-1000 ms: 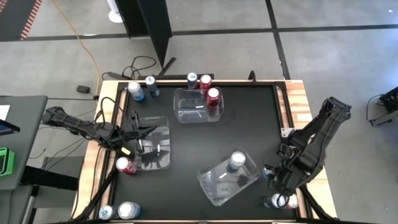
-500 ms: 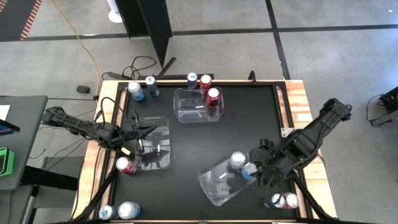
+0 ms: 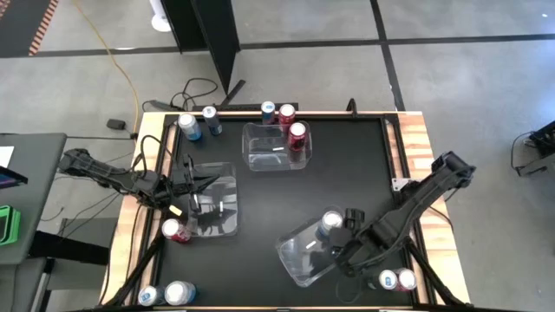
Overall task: Sort soda cans
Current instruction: Put the blue-white soda can into the bottom transparent bin
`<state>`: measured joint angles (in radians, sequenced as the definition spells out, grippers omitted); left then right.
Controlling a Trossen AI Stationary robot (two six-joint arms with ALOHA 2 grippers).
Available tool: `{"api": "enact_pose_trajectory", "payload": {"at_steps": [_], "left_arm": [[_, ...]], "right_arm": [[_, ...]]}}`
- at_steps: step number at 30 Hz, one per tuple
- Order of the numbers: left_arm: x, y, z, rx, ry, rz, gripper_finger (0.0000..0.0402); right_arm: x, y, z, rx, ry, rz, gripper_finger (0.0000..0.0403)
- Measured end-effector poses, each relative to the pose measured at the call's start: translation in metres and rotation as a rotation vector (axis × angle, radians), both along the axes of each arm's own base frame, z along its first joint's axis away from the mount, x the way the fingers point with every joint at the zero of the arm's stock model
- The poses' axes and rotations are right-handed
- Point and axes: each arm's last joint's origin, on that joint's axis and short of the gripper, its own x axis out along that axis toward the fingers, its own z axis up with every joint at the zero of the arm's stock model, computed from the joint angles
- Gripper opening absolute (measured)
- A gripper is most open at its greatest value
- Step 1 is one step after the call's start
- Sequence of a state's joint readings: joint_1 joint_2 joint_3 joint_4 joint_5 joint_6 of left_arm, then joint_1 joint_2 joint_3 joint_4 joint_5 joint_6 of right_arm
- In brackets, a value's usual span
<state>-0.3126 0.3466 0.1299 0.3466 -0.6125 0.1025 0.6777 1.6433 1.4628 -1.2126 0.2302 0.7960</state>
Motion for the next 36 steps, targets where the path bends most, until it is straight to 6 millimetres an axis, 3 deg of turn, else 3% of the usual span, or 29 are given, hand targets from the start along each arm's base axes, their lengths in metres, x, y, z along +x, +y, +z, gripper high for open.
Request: {"api": "enact_pose_trajectory", "payload": {"at_steps": [16, 36], "left_arm": [[0.0, 0.0, -0.002, -0.013, 0.016, -0.002, 0.0], [0.0, 0.0, -0.004, -0.021, 0.034, -0.003, 0.0]], "right_arm": [[0.017, 0.011, -0.043, -0.088, 0.123, -0.127, 0.0297], [0.015, 0.009, -0.051, -0.041, 0.078, -0.48, 0.0297]]}}
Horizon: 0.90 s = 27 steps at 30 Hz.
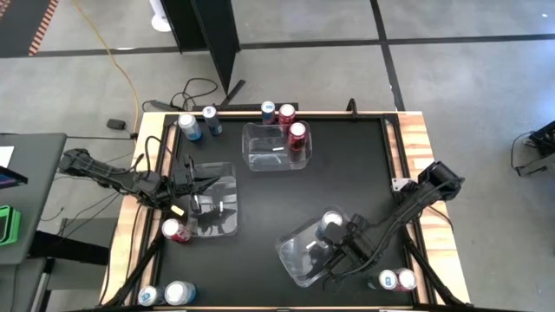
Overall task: Sort soda cans
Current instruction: Put the blue-white soda can into the bottom transparent bin
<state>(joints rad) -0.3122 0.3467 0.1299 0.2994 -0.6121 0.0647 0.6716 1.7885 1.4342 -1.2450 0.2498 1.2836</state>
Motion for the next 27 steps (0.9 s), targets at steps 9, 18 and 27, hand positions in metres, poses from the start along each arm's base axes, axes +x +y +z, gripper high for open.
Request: {"api": "enact_pose_trajectory", "payload": {"at_steps": [9, 18, 27], "left_arm": [[0.0, 0.0, 0.0, 0.003, 0.006, 0.0, 0.0], [0.0, 0.0, -0.002, 0.01, 0.026, 0.0, 0.0], [0.0, 0.0, -0.002, 0.01, 0.025, 0.0, 0.0]], "right_arm": [[0.0, -0.001, 0.0, 0.0, -0.047, -0.158, 0.0297], [0.0, -0.001, 0.0, 0.003, -0.09, -0.263, 0.0297], [0.006, 0.003, -0.018, -0.048, -0.044, -0.275, 0.0297]]}}
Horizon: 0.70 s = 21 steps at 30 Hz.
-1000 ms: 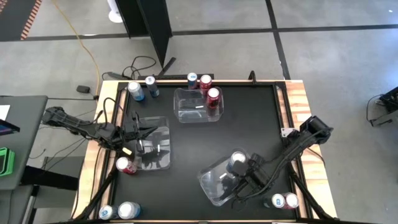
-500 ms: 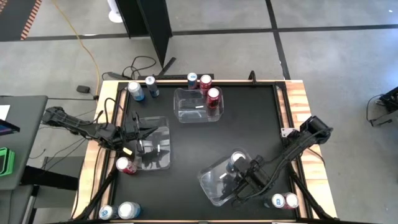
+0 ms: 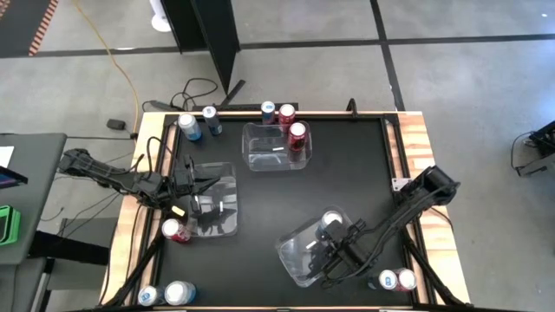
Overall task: Sort soda cans
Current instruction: Put the blue-white soda can into the bottom transparent bin
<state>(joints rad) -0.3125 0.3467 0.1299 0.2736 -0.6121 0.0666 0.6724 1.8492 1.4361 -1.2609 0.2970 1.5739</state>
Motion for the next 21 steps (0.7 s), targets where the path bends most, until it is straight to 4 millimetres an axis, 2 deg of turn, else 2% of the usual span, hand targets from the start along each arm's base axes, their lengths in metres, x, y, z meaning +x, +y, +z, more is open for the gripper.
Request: {"api": "enact_pose_trajectory", "payload": {"at_steps": [7, 15, 21], "left_arm": [[0.0, 0.0, 0.0005, -0.001, -0.005, 0.0, 0.0], [0.0, 0.0, 0.0004, -0.001, -0.005, 0.0, 0.0], [0.0, 0.0, 0.0004, -0.002, -0.005, 0.0, 0.0]], "right_arm": [[-0.002, -0.0015, -0.0006, -0.021, 0.027, 0.0, 0.0298], [-0.0044, -0.0029, -0.001, -0.041, 0.064, 0.036, 0.0387], [-0.007, -0.0043, 0.0027, -0.062, 0.093, 0.039, 0.0383]]}}
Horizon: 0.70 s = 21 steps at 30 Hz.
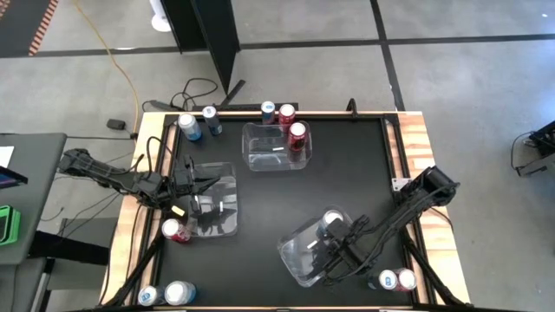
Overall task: Sort soda cans
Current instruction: Put the blue-white soda can into the bottom transparent bin
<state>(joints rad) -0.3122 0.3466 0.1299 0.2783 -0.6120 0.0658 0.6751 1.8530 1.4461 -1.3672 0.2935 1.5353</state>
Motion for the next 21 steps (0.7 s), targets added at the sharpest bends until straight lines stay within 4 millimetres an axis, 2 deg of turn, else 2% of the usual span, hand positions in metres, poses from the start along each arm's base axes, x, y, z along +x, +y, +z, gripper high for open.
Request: {"api": "enact_pose_trajectory", "payload": {"at_steps": [11, 21], "left_arm": [[0.0, 0.0, 0.0, -0.002, -0.001, 0.0, 0.0], [0.0, 0.0, 0.0, -0.003, -0.001, -0.001, 0.0]], "right_arm": [[0.002, 0.003, 0.022, 0.003, 0.03, 0.112, 0.0388], [0.012, 0.013, 0.062, -0.062, -0.085, 0.367, 0.0383]]}}
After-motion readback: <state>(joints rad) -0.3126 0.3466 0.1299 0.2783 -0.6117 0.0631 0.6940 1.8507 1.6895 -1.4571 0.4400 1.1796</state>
